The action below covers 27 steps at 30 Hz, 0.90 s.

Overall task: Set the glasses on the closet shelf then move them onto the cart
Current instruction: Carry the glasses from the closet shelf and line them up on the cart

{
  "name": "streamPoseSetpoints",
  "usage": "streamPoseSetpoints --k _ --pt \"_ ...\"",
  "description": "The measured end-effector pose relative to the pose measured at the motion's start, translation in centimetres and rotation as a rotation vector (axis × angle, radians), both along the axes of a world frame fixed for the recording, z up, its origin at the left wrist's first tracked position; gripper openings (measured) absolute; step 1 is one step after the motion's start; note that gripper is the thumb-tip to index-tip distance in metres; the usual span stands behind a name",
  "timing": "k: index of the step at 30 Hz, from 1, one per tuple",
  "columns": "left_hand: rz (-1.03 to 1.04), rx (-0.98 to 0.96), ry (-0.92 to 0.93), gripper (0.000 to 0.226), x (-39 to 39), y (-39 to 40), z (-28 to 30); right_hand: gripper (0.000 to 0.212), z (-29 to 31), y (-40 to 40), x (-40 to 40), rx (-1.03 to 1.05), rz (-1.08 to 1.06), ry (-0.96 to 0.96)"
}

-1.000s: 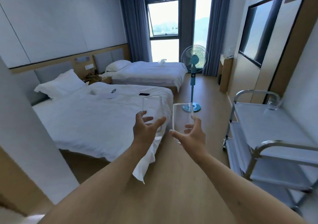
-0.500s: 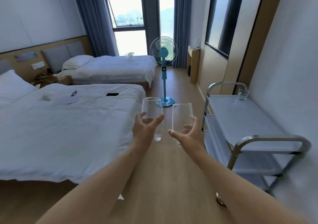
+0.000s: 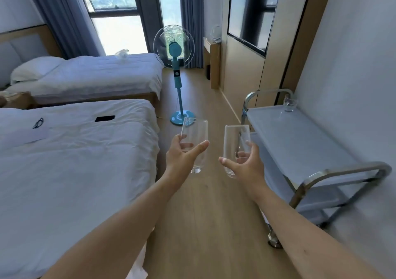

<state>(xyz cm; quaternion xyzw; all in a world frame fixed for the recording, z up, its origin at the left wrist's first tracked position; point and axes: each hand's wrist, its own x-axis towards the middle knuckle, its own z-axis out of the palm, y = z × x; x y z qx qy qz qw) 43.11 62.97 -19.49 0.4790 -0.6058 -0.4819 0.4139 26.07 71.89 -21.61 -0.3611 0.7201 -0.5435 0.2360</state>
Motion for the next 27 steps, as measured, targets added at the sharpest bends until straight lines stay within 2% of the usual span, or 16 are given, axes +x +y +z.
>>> streamPoseSetpoints --k 2,6,17,27 --pt "-0.025 0.034 0.02 0.088 -0.1 -1.5 -0.6 0.102 -1.2 -1.2 0.0 0.028 -0.002 -0.021" --pt "-0.026 0.102 0.045 0.074 -1.1 -4.2 -1.4 0.099 -2.5 -3.8 -0.2 0.059 -0.007 -0.064" --pt "0.078 0.325 0.122 0.083 -6.4 -12.8 -6.7 0.102 -6.7 -13.0 -5.6 0.143 -0.009 -0.145" --pt "0.124 0.317 0.004 0.084 -14.0 -21.6 -7.3 0.106 -8.4 -21.5 -13.4 0.202 -0.001 -0.271"
